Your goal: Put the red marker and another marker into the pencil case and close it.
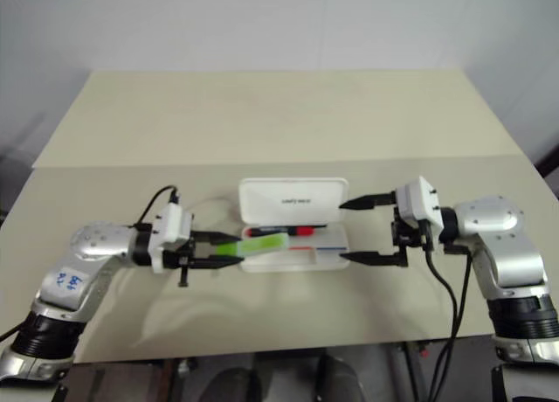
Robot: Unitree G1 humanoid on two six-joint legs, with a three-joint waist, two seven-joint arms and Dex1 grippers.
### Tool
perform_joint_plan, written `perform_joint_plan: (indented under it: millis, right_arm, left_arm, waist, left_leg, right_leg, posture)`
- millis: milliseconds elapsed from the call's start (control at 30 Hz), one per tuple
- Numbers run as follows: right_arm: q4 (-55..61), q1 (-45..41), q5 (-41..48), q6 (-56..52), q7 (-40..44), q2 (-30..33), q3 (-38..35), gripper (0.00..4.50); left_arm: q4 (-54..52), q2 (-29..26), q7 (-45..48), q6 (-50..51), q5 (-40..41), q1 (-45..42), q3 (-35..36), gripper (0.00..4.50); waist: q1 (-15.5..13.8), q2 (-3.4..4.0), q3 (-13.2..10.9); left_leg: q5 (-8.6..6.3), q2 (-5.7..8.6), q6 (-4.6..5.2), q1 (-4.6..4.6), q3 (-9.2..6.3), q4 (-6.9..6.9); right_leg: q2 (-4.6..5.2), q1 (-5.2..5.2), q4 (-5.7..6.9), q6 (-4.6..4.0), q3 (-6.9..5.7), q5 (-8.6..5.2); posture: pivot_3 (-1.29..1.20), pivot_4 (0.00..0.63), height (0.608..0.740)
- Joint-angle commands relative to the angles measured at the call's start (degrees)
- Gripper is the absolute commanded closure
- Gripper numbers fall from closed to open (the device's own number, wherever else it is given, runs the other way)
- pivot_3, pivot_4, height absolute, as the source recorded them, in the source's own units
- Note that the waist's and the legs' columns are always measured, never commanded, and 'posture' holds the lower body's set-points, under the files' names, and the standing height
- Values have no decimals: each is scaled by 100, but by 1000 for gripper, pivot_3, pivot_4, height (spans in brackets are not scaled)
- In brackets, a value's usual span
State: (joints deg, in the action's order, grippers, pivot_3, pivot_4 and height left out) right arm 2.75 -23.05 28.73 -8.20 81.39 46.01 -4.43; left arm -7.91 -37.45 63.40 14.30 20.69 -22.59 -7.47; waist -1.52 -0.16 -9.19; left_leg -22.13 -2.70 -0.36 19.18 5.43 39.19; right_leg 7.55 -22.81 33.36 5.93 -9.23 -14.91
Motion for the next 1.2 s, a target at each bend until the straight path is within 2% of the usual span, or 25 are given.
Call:
perform_joint_plan:
  millis: [33,300,567,600,867,1033,1133,1200]
  right_arm:
    - [495,230,190,-127,-219,149,-352,0]
    - [1044,759,309,-305,-596,230,-686,0]
    - [1240,924,342,-365,-776,245,-765,0]
    - [1246,930,341,-363,-790,245,-762,0]
    - [1174,840,303,-325,-844,201,-650,0]
    - [1061,793,138,-490,-1282,81,-572,0]
    - [976,786,-134,-837,-2203,-156,-581,0]
    - [892,811,-487,-1132,-3099,-427,-599,0]
  left_arm:
    - [209,166,32,-145,-271,-226,-273,3387]
    - [870,472,240,-279,-637,-682,-680,3387]
    - [1177,595,415,-341,-695,-801,-694,3387]
    - [1170,602,433,-291,-683,-808,-697,2623]
    - [1101,698,305,-283,-686,-814,-603,15]
    - [745,740,299,15,-380,-775,-427,15]
    - [557,727,329,67,-182,-707,-279,15]
    - [442,717,349,79,-22,-643,-126,15]
  waist:
    - [8,-2,1]
    - [-2,-5,2]
    - [-6,-8,2]
    - [-7,-8,2]
    - [-1,-8,2]
    - [0,-9,2]
    - [6,-12,4]
    - [6,-13,5]
  left_leg:
    - [0,0,0,-1,1,1]
    - [0,0,0,-2,1,5]
    - [0,0,0,-1,-2,8]
    - [0,0,0,-1,-2,8]
    - [0,0,0,-2,-2,10]
    - [0,0,0,0,-3,12]
    - [0,-1,0,-1,-4,12]
    - [0,-1,0,-1,-4,12]
  right_leg:
    - [0,1,-1,0,2,0]
    - [0,5,-4,0,3,0]
    - [-1,7,-5,1,1,0]
    - [0,7,-5,1,1,1]
    - [0,8,-5,1,2,1]
    - [0,8,-5,2,2,1]
    - [0,8,-4,2,2,1]
    - [1,8,-2,1,2,1]
  posture:
    - [0,150,740]
    - [0,150,740]
    - [0,150,740]
    - [0,150,740]
    - [0,150,740]
    - [0,150,740]
    - [0,150,740]
    - [0,150,740]
